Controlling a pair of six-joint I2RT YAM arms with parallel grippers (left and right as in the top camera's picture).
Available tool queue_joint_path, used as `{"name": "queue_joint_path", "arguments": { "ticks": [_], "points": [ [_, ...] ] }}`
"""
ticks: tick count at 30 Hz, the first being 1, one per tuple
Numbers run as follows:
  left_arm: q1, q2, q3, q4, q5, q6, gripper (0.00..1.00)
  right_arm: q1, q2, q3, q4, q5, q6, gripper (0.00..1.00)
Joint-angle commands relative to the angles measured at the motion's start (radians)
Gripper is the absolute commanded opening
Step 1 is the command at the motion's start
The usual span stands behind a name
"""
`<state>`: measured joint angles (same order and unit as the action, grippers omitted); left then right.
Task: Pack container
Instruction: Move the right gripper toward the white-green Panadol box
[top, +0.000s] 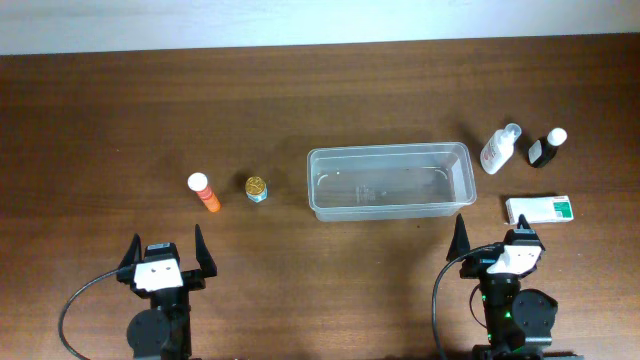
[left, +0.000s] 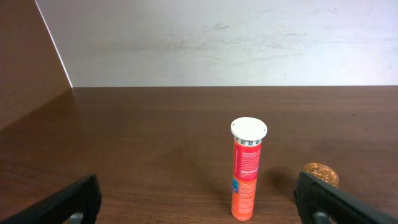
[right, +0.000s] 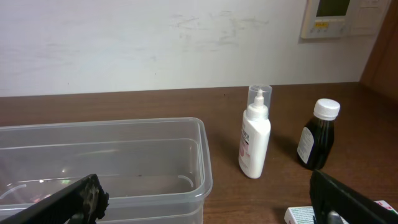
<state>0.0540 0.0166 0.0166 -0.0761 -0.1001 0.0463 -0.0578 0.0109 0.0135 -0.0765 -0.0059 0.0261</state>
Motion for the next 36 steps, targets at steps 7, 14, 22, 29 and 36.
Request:
{"name": "queue_joint_path", "arguments": {
  "ticks": [7,14,22,29,36],
  "points": [
    [0.007,-0.011,-0.007,0.000,0.018,0.015,1.00,0.008,-0.008,-0.008,-0.001,-0.010,0.005,0.98],
    [0.007,-0.011,-0.007,0.000,0.018,0.015,1.00,0.008,-0.008,-0.008,-0.001,-0.010,0.005,0.98],
    [0.007,-0.011,-0.007,0.000,0.018,0.015,0.99,0.008,-0.008,-0.008,-0.001,-0.009,0.005,0.98],
    [0.007,-0.011,-0.007,0.000,0.018,0.015,0.99,0.008,-0.008,-0.008,-0.001,-0.010,0.005,0.98],
    [0.007,-0.011,-0.007,0.000,0.018,0.015,0.99,0.008,-0.008,-0.008,0.000,-0.017,0.016,0.98]
  ]
}}
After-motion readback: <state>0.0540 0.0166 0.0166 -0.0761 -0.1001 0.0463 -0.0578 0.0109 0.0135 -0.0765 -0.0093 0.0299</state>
